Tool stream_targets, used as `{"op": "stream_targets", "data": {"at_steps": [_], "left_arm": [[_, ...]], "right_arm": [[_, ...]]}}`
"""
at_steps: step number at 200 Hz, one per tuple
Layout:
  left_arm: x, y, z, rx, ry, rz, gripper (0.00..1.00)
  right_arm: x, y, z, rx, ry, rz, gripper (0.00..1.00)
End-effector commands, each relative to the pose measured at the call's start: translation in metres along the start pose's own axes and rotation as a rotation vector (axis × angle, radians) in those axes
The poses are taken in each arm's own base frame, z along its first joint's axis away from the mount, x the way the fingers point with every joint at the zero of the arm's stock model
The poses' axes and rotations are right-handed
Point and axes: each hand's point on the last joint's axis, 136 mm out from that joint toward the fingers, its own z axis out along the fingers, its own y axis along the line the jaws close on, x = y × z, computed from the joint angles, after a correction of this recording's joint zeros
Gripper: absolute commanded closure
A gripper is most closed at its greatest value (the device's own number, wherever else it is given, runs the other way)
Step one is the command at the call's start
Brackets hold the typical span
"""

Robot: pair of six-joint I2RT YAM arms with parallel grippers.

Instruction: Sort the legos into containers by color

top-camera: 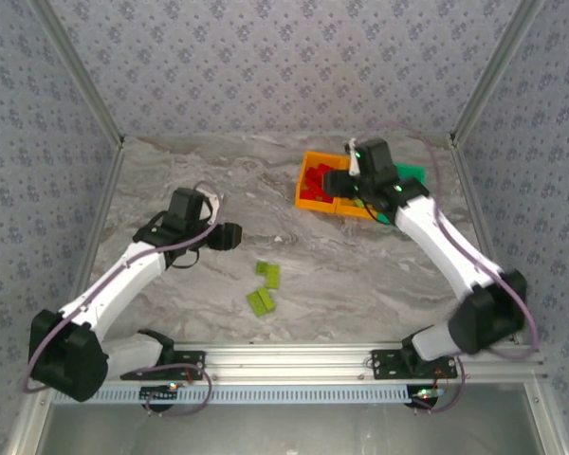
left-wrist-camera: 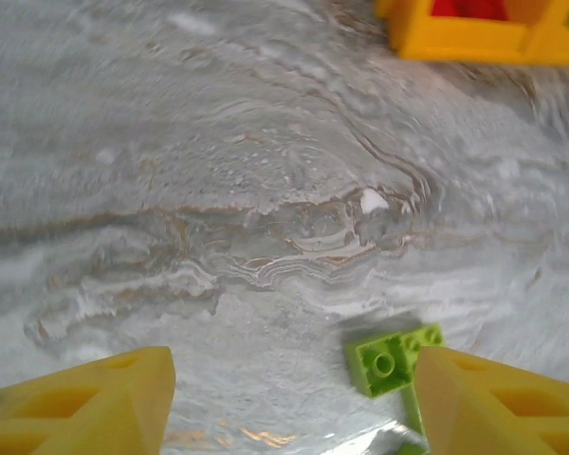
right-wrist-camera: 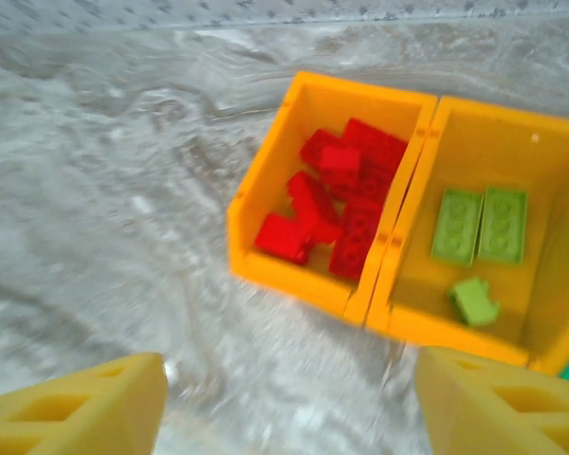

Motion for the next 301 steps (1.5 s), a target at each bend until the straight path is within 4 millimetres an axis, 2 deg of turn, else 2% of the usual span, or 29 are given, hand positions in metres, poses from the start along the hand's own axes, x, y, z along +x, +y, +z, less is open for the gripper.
{"op": "stream_targets", "data": {"at_steps": [1, 22, 36, 53, 92, 115, 125, 158, 203, 231, 267, 301], "left_arm": [[0.007, 0.000, -0.003, -0.115, 0.041, -0.301, 0.35], [0.024, -0.022, 0.011, -0.145, 0.060, -0.426, 0.35], [0.038, -0.040, 0.026, -0.136, 0.091, -0.508, 0.35], [0.050, -0.052, 0.045, -0.148, 0.131, -0.579, 0.35], [0.065, -0.055, 0.078, -0.219, 0.201, -0.653, 0.35], [0.073, -0.055, 0.091, -0.228, 0.226, -0.682, 0.25], [0.075, -0.056, 0.096, -0.225, 0.233, -0.684, 0.24], [0.087, -0.049, 0.103, -0.267, 0.264, -0.685, 0.31], [0.107, -0.046, 0.106, -0.276, 0.315, -0.668, 0.32], [0.114, -0.045, 0.108, -0.280, 0.329, -0.671, 0.37], [0.124, -0.038, 0.109, -0.312, 0.350, -0.662, 0.43], [0.128, -0.037, 0.110, -0.320, 0.363, -0.644, 0.55]], "right_arm": [[0.064, 0.014, -0.036, -0.100, 0.134, 0.021, 0.18], [0.101, 0.015, -0.069, -0.118, 0.167, 0.028, 0.09], [0.117, 0.011, -0.081, -0.117, 0.187, 0.049, 0.07], [0.130, 0.008, -0.086, -0.112, 0.211, 0.069, 0.05], [0.135, 0.005, -0.083, -0.094, 0.237, 0.048, 0.03], [0.135, 0.005, -0.081, -0.094, 0.239, 0.040, 0.02], [0.136, 0.005, -0.081, -0.094, 0.240, 0.038, 0.02], [0.138, 0.005, -0.079, -0.095, 0.245, 0.042, 0.01], [0.139, 0.007, -0.077, -0.098, 0.253, 0.052, 0.01], [0.139, 0.009, -0.076, -0.101, 0.262, 0.051, 0.01], [0.145, 0.027, -0.080, -0.179, 0.315, 0.027, 0.00], [0.151, 0.047, -0.082, -0.237, 0.362, -0.009, 0.00]]}}
